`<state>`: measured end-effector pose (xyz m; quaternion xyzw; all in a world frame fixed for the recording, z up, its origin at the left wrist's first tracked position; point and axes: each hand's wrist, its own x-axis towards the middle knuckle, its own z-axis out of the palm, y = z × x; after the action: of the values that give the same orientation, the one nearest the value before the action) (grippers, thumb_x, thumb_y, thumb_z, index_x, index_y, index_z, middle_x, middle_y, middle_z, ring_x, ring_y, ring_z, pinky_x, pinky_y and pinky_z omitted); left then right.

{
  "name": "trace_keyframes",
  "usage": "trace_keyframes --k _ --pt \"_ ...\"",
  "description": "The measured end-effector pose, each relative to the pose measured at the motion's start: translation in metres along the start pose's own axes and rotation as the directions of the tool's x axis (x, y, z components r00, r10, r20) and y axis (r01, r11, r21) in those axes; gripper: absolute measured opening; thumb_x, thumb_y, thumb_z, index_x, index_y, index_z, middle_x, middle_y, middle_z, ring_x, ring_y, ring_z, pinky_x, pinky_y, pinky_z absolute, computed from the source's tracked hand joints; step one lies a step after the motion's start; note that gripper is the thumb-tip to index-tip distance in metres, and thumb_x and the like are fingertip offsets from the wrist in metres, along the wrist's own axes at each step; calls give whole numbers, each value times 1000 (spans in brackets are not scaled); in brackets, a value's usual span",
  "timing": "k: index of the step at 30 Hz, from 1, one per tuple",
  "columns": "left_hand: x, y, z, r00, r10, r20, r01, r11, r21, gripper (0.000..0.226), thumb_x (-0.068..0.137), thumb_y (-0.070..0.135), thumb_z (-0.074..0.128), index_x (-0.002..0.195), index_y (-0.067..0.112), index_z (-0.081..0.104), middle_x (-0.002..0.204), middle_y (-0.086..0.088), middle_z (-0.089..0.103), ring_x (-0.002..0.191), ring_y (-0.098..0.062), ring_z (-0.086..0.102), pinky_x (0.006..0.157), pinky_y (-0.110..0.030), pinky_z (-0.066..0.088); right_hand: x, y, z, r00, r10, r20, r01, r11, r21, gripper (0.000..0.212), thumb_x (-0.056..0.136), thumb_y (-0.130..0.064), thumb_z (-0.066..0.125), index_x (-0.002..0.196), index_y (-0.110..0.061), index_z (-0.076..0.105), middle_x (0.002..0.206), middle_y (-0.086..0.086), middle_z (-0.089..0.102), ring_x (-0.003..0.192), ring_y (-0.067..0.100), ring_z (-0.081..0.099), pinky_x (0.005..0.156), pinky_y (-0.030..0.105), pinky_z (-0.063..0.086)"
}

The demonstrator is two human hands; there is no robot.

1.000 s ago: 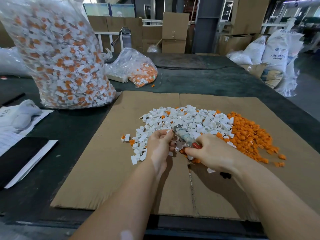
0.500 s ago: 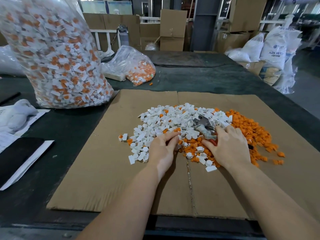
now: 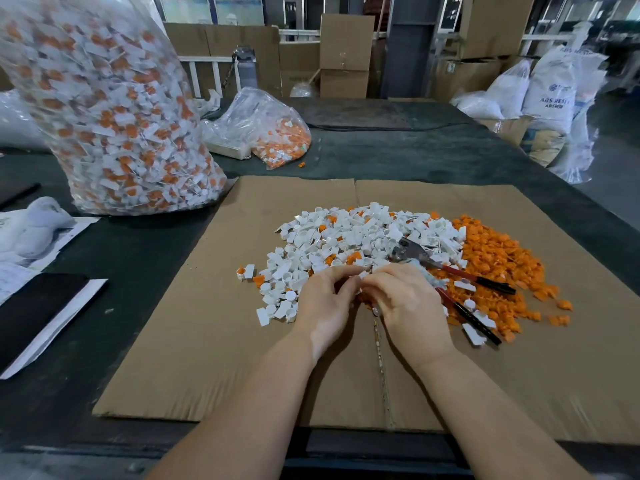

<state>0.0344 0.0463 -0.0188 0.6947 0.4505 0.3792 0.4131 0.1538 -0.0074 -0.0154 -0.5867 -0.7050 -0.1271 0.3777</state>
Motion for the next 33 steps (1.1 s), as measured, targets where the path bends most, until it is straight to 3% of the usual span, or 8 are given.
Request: trace_keyframes --k 3,6,10,16,22,25,30,33 --pt "-3 0 0 998 -46 34 50 991 -125 26 85 8 64 109 17 68 84 5 66 82 -10 61 81 -24 49 -1 0 3 997 73 -8 -73 997 20 6 79 3 69 80 -3 68 79 7 65 77 26 60 71 26 43" --pt "-5 -1 1 998 -1 55 7 994 -106 35 78 0 69 108 19 66 68 9 57 68 -3 55 75 -15 48 -2 -2 4 995 97 -6 -97 994 52 7 79 4 68 79 -2 66 79 7 64 79 24 60 73 22 41" --pt "-5 -1 2 1000 7 3 -6 991 -133 30 80 1 70 101 21 66 74 12 60 67 -3 53 69 -9 43 -2 -2 1 990 140 4 -140 984 113 6 82 3 66 84 -2 68 83 6 65 82 22 60 77 18 41" --pt "-7 0 2 999 24 -29 -26 997 -79 27 81 6 71 106 17 67 78 16 59 71 2 53 74 -11 43 -4 -2 -1 995 97 -22 -95 993 72 8 77 3 71 84 -2 70 80 9 66 78 26 62 74 36 49" --pt "-9 3 4 998 38 -48 -37 999 16 29 81 12 72 109 19 67 79 16 56 78 -3 54 78 -15 44 -3 -2 1 997 76 -32 -76 997 17 9 75 3 72 76 -3 65 74 8 62 72 26 59 66 38 49" --pt "-9 3 5 998 44 -50 -41 997 70 29 83 16 70 111 21 66 81 15 57 78 -1 53 74 -9 41 -3 -2 2 997 69 -31 -69 998 0 7 78 1 71 77 -3 64 74 8 61 72 27 58 66 38 48" --pt "-11 5 4 992 47 -113 -40 997 64 32 87 14 65 118 21 62 86 11 57 82 -6 56 82 -22 49 -5 -3 0 993 82 -86 -84 996 -19 14 81 -14 67 90 -4 69 88 10 66 85 28 62 77 41 49" --pt "-9 6 -9 966 72 -247 -84 996 -36 31 89 9 61 117 23 60 85 9 55 74 5 58 67 -7 46 -5 -3 -1 990 86 -110 -88 996 -9 13 82 -12 68 90 -3 68 89 10 66 86 27 62 78 42 49"
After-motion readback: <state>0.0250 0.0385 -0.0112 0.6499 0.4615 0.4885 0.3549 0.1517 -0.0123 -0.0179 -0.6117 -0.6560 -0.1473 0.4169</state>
